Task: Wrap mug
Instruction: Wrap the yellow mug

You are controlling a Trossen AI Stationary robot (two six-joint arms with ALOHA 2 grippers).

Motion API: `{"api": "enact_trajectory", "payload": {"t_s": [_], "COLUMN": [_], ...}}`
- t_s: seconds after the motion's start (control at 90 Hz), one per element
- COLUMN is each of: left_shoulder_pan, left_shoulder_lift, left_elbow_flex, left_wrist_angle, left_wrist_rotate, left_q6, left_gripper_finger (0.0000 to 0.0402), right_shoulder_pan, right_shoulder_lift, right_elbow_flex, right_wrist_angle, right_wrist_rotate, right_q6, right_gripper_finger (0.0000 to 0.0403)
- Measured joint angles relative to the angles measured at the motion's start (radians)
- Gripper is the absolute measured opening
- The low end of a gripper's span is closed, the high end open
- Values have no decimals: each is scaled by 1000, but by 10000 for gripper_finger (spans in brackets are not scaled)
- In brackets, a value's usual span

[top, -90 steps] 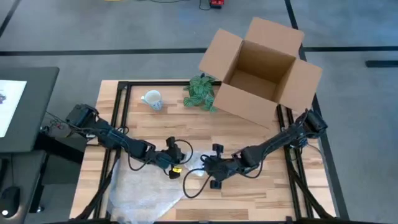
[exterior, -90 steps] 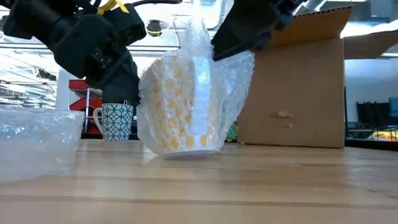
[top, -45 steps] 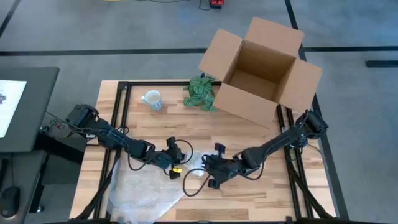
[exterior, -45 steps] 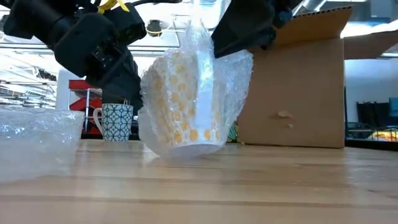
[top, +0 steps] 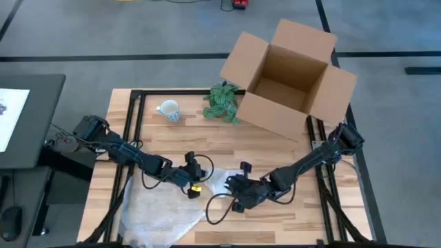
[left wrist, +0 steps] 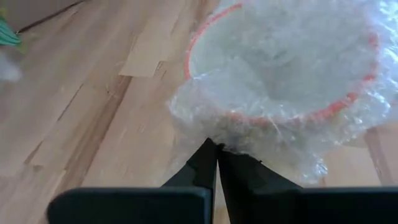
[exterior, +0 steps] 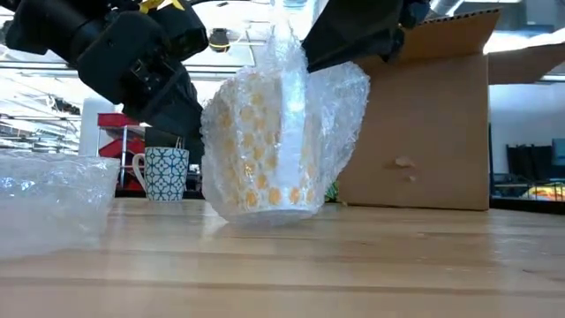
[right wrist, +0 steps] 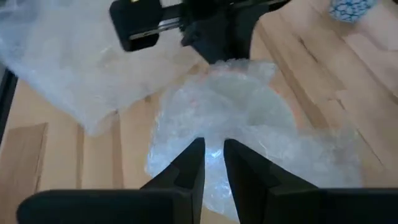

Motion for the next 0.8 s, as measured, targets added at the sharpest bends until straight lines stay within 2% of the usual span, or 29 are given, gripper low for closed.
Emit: {"api": "enact_trajectory", "payload": {"t_s": [0.3, 0.611, 0.8], "left_shoulder_pan": [0, 1, 1], "left_shoulder_lift": [0, 0, 1], "left_elbow_flex": [0, -2, -2], "left_wrist_angle": [7, 79, 103], "left_wrist_rotate": [-2, -10, -10], "left_q6": [3, 40, 54], "left_gripper_finger": [0, 0, 0], "right_shoulder_pan": [-39, -73, -120], "right_shoulder_lift": [1, 1, 2], "right_elbow_flex": [0, 0, 0], "right_wrist_angle": [3, 4, 2], "right_wrist_rotate": [-19, -150, -273], "right_q6": [19, 26, 61], "right_gripper_finger": [56, 56, 56]}}
